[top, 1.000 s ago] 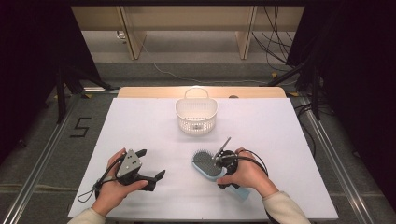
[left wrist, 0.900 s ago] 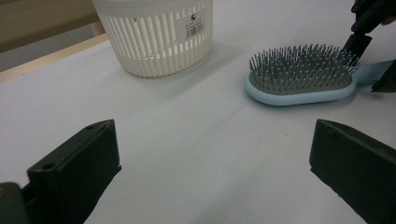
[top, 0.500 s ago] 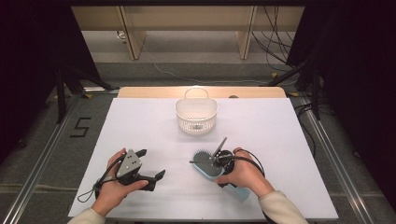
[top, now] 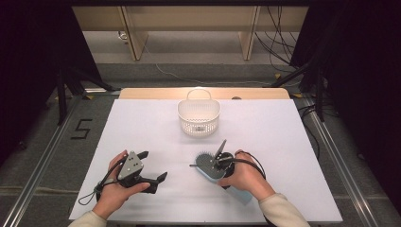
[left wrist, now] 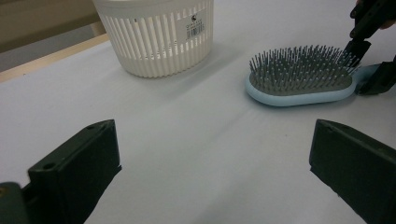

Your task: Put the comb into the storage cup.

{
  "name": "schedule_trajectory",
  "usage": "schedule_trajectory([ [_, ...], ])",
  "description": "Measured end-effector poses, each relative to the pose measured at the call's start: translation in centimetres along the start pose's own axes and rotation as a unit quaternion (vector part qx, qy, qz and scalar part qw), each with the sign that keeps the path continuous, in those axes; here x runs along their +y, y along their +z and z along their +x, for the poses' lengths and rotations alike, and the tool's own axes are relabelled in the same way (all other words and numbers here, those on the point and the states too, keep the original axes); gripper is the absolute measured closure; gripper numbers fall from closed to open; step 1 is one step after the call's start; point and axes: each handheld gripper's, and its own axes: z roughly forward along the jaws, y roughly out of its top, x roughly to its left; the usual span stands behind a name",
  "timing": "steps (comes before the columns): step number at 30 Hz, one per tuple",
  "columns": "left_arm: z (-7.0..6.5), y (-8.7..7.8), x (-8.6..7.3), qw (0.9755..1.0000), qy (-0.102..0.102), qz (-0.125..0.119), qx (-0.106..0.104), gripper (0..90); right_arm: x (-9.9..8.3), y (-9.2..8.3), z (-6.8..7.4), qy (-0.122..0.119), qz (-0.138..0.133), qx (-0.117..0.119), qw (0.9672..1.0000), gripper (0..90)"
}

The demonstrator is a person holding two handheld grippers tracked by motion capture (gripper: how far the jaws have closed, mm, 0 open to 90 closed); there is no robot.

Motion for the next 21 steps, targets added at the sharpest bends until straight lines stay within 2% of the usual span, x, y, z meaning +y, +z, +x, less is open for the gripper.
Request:
schedule_trajectory([
  [6,0.01,-0.01,0.01,1.0000,0.000,0.000,0.000,1.1,0.20,-0.07,0.00,0.000,0.008,0.002,1.0000,54.9],
  [15,0.03,0.00,0.01,1.0000,0.000,-0.001,0.000,1.2,0.41,-0.08,0.00,0.016,0.012,0.001,0.9998,58.9],
  [21,0.02,-0.01,0.02,1.0000,0.000,-0.001,0.000,1.2,0.52,-0.09,0.02,0.013,0.015,0.001,0.9998,63.3],
])
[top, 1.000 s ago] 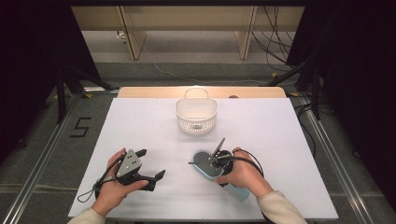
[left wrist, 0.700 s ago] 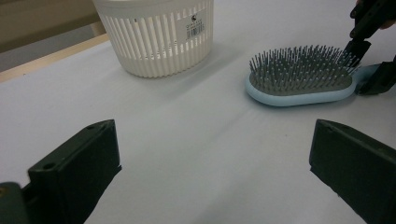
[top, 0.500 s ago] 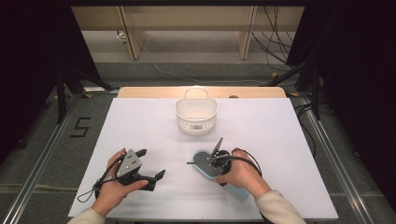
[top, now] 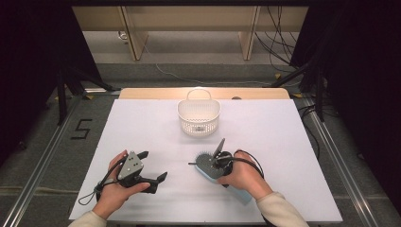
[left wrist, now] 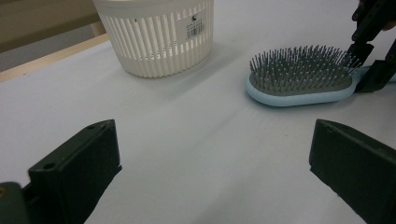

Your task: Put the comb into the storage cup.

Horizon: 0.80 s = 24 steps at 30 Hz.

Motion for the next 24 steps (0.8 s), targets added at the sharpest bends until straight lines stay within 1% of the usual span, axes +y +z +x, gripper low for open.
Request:
schedule_trajectory([
  [6,0.02,-0.02,0.01,1.0000,0.001,0.000,0.002,1.2,0.03,-0.03,0.02,0.001,0.003,0.001,1.0000,66.3],
  [14,0.01,-0.02,0.02,1.0000,0.001,-0.001,0.001,1.3,0.10,0.01,0.07,0.007,0.003,0.002,1.0000,67.1],
  [24,0.01,-0.04,0.03,1.0000,0.001,-0.001,0.002,1.3,0.19,0.01,0.23,0.014,0.009,-0.003,0.9999,68.1],
])
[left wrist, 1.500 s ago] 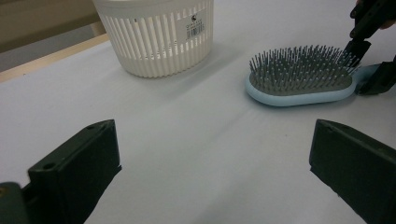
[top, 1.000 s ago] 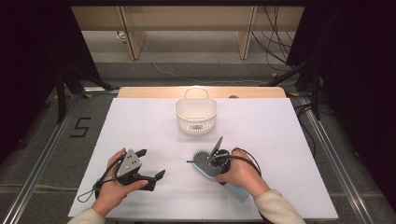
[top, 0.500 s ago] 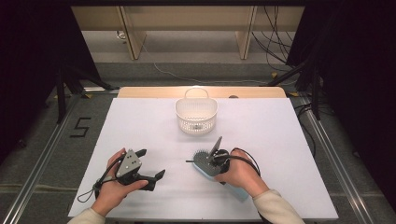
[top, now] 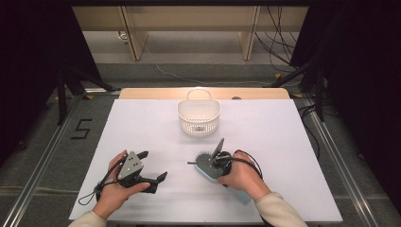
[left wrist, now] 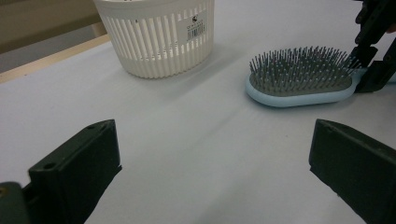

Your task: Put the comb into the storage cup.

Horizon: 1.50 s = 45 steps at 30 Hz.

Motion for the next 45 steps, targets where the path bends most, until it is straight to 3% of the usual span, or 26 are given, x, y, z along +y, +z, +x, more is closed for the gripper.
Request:
schedule_trajectory([
  [26,0.01,0.03,-0.01,1.0000,-0.001,-0.001,0.000,1.4,0.01,-0.01,0.04,0.004,0.003,0.000,1.0000,69.9],
  [45,0.04,-0.02,0.01,1.0000,-0.003,-0.003,0.003,1.4,-0.49,-0.09,-0.04,0.009,-0.013,0.002,0.9999,70.4],
])
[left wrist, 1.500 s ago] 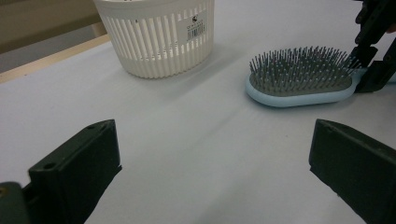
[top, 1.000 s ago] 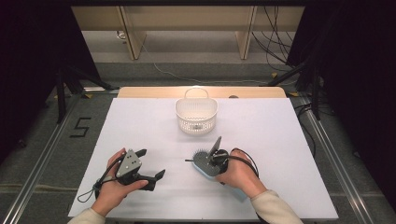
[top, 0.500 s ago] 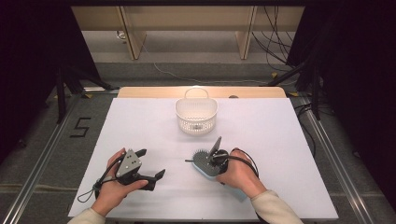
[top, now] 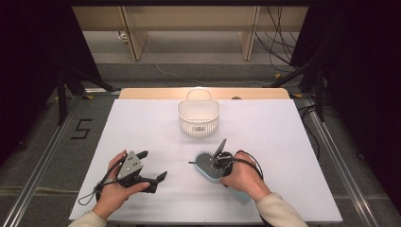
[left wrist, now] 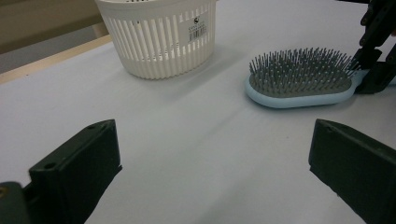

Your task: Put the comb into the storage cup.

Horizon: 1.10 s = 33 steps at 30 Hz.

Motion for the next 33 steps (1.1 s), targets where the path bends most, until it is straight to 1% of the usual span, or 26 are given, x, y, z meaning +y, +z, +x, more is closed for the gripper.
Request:
schedule_trajectory([
  [6,0.0,0.0,0.0,1.0000,0.000,0.000,0.000,1.4,-0.2,-0.1,-0.1,0.006,-0.001,0.003,1.0000,70.4],
  [9,0.0,0.0,0.0,1.0000,-0.001,0.000,-0.001,1.4,-0.2,-0.1,-0.2,0.006,-0.010,0.001,0.9999,70.5],
  [11,0.0,0.0,0.0,1.0000,-0.001,0.000,-0.001,1.4,-0.3,-0.3,-0.2,0.006,-0.011,0.000,0.9999,70.5],
  [16,0.1,0.0,0.0,1.0000,-0.003,0.000,0.001,1.4,-0.6,-1.0,-0.5,0.012,-0.031,0.002,0.9994,70.5],
  [21,0.1,-0.1,0.0,1.0000,-0.002,-0.001,0.002,1.5,-1.0,-2.0,-0.7,0.022,-0.063,0.002,0.9978,70.4],
  [24,0.1,-0.1,0.0,1.0000,-0.002,-0.001,0.003,1.5,-1.2,-2.5,-0.8,0.023,-0.089,0.002,0.9958,70.4],
  [28,0.1,-0.1,0.0,1.0000,-0.001,0.000,0.003,1.6,-1.6,-3.0,-0.9,0.029,-0.120,0.004,0.9923,70.5],
  [33,0.1,-0.1,0.0,1.0000,-0.002,0.000,0.004,1.6,-2.2,-3.2,-1.2,0.034,-0.163,0.011,0.9860,70.4],
])
